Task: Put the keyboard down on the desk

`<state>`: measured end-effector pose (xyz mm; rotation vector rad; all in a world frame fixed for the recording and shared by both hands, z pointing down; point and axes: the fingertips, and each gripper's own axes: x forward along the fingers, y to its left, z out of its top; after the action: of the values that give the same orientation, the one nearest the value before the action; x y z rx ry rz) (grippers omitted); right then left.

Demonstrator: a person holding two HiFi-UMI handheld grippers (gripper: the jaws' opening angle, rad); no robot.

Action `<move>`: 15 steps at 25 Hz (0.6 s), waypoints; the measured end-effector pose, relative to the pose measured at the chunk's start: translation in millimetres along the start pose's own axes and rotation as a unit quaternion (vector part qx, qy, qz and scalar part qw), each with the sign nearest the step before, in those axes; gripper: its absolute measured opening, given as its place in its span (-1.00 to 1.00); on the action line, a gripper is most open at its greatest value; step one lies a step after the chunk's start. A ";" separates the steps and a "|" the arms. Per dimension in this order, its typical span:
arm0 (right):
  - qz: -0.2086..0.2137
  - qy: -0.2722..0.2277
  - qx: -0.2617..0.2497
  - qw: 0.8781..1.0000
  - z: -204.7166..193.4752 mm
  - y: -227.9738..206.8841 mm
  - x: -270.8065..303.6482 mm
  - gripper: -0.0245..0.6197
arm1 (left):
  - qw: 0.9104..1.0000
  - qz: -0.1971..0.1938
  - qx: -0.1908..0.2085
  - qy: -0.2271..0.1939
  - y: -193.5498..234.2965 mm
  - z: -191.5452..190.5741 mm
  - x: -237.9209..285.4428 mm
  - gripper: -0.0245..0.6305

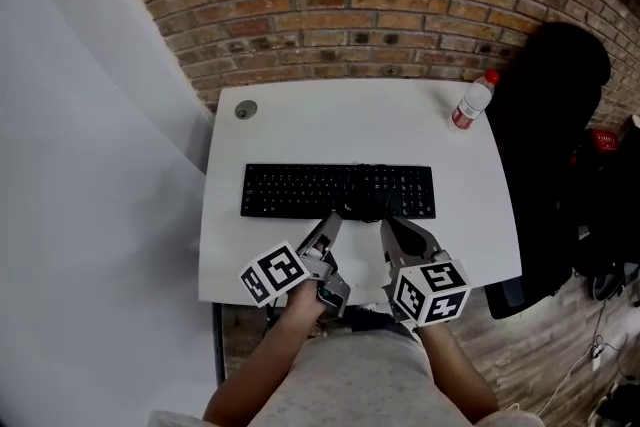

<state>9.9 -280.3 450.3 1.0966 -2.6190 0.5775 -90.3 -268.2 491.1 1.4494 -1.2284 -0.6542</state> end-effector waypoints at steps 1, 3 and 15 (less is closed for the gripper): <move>-0.001 -0.004 -0.001 1.000 1.1 4.6 -2.7 -0.90 | 1.000 -0.001 0.020 0.003 -2.9 1.5 -4.8 -0.47; -0.001 -0.011 -0.004 1.000 3.2 15.0 -8.1 -0.90 | 0.998 -0.005 0.060 0.007 -9.1 4.8 -14.2 -0.54; -0.008 -0.043 -0.023 0.999 7.4 64.9 -34.0 -0.90 | 0.945 -0.014 0.326 0.029 -32.9 7.6 -58.3 -0.84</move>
<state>-14.1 -220.9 414.1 1.1516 -2.6807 0.4753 -104.6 -220.7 445.5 2.0123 -1.4529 -0.2133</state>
